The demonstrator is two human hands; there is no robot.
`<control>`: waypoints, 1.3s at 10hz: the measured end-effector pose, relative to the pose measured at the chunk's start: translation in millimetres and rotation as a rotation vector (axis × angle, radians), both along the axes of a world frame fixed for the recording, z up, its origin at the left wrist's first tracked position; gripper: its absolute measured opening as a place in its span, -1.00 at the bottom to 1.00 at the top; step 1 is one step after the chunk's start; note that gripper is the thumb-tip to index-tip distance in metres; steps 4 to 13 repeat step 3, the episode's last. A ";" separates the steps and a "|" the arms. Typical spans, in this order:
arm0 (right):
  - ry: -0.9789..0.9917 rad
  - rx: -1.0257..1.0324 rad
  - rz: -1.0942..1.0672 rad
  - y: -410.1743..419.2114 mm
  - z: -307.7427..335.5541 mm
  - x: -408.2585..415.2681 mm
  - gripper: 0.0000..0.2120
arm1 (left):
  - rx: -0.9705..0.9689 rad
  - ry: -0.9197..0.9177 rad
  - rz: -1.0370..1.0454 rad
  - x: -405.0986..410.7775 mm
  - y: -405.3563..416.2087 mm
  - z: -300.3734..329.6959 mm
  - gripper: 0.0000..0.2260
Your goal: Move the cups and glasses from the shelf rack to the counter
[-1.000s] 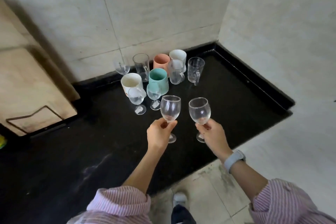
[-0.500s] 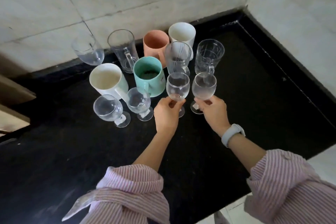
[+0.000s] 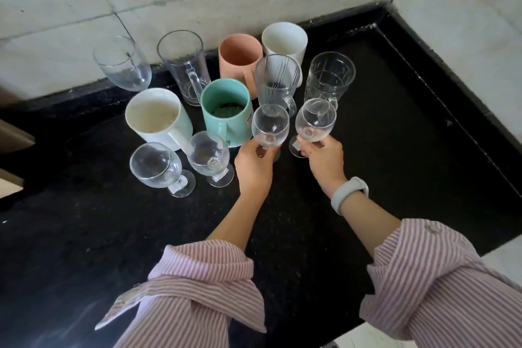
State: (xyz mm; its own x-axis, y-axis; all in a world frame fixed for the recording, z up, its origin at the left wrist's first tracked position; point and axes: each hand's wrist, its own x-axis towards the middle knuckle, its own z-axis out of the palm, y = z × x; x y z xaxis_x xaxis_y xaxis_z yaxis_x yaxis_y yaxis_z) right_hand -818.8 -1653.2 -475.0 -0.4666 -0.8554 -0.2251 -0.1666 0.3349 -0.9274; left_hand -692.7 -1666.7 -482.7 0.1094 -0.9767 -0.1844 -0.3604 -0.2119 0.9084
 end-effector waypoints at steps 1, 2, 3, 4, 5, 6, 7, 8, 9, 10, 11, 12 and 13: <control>0.007 0.025 0.001 4.3 3.9 5.8 -0.94 | 0.013 -0.030 0.011 -0.3 5.3 3.9 -0.84; 0.037 0.079 0.023 16.9 7.5 13.9 -0.79 | -0.012 -0.105 -0.040 6.6 21.3 13.4 -0.74; 0.009 0.152 0.003 36.1 5.6 23.7 -0.61 | -0.096 -0.277 -0.103 23.3 51.9 12.7 -0.73; 0.009 0.152 0.003 36.1 5.6 23.7 -0.61 | -0.096 -0.277 -0.103 23.3 51.9 12.7 -0.73; 0.009 0.152 0.003 36.1 5.6 23.7 -0.61 | -0.096 -0.277 -0.103 23.3 51.9 12.7 -0.73; 0.009 0.152 0.003 36.1 5.6 23.7 -0.61 | -0.096 -0.277 -0.103 23.3 51.9 12.7 -0.73; 0.009 0.152 0.003 36.1 5.6 23.7 -0.61 | -0.096 -0.277 -0.103 23.3 51.9 12.7 -0.73; 0.009 0.152 0.003 36.1 5.6 23.7 -0.61 | -0.096 -0.277 -0.103 23.3 51.9 12.7 -0.73; 0.009 0.152 0.003 36.1 5.6 23.7 -0.61 | -0.096 -0.277 -0.103 23.3 51.9 12.7 -0.73; 0.009 0.152 0.003 36.1 5.6 23.7 -0.61 | -0.096 -0.277 -0.103 23.3 51.9 12.7 -0.73; 0.009 0.152 0.003 36.1 5.6 23.7 -0.61 | -0.096 -0.277 -0.103 23.3 51.9 12.7 -0.73; 0.009 0.152 0.003 36.1 5.6 23.7 -0.61 | -0.096 -0.277 -0.103 23.3 51.9 12.7 -0.73; 0.009 0.152 0.003 36.1 5.6 23.7 -0.61 | -0.096 -0.277 -0.103 23.3 51.9 12.7 -0.73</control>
